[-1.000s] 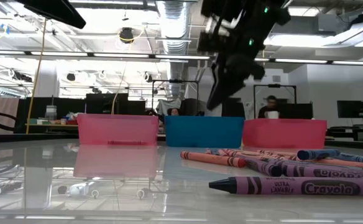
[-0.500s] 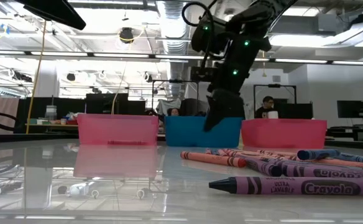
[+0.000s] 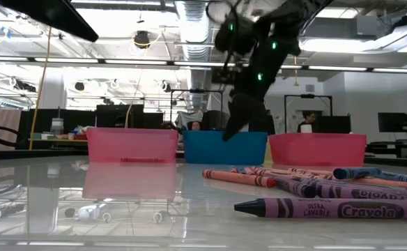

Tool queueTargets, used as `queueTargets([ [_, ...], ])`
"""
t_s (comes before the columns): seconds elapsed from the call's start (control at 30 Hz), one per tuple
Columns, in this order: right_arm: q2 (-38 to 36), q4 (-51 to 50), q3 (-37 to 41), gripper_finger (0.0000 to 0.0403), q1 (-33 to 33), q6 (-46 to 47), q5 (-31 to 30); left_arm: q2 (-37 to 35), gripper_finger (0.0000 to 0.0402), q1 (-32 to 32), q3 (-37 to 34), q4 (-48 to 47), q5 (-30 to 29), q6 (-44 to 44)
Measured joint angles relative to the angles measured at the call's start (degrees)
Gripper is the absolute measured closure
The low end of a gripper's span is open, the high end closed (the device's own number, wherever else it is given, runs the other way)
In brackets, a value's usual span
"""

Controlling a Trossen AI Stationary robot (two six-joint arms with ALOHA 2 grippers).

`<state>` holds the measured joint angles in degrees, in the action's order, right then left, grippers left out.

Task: Sort crayons
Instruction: Adjust the blue bin, then put the pink crayon into the pink bin

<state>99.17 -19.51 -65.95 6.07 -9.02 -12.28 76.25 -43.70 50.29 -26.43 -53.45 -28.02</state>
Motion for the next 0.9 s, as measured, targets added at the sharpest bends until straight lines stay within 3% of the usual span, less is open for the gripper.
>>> queueTargets([
  [0.17, -3.94, -0.52, -2.46, 0.0326, -6.11, 0.61, 0.42, 0.13, 0.0262, 1.42, -4.31, 2.32, -3.52, -4.65],
  [0.3, -7.9, -4.18, -3.18, 0.0326, -11.33, 6.91, 0.37, 0.13, 0.0262, 2.77, -9.01, 10.89, 1.24, -7.14],
  [0.43, -9.89, -12.35, -3.16, 0.0326, -16.96, 22.77, -0.45, 0.17, 0.0262, 2.84, -13.09, 21.5, 2.47, -4.32],
  [0.63, -8.91, -25.31, -3.11, 0.0326, -27.0, 50.32, -3.17, 0.17, 0.0262, 2.86, -14.89, 27.07, 1.77, -3.08],
  [0.9, -3.34, -28.75, -3.11, 0.0325, -34.25, 61.52, -9.1, 0.17, 0.0262, 2.86, -14.94, 27.78, 1.68, -4.18],
])
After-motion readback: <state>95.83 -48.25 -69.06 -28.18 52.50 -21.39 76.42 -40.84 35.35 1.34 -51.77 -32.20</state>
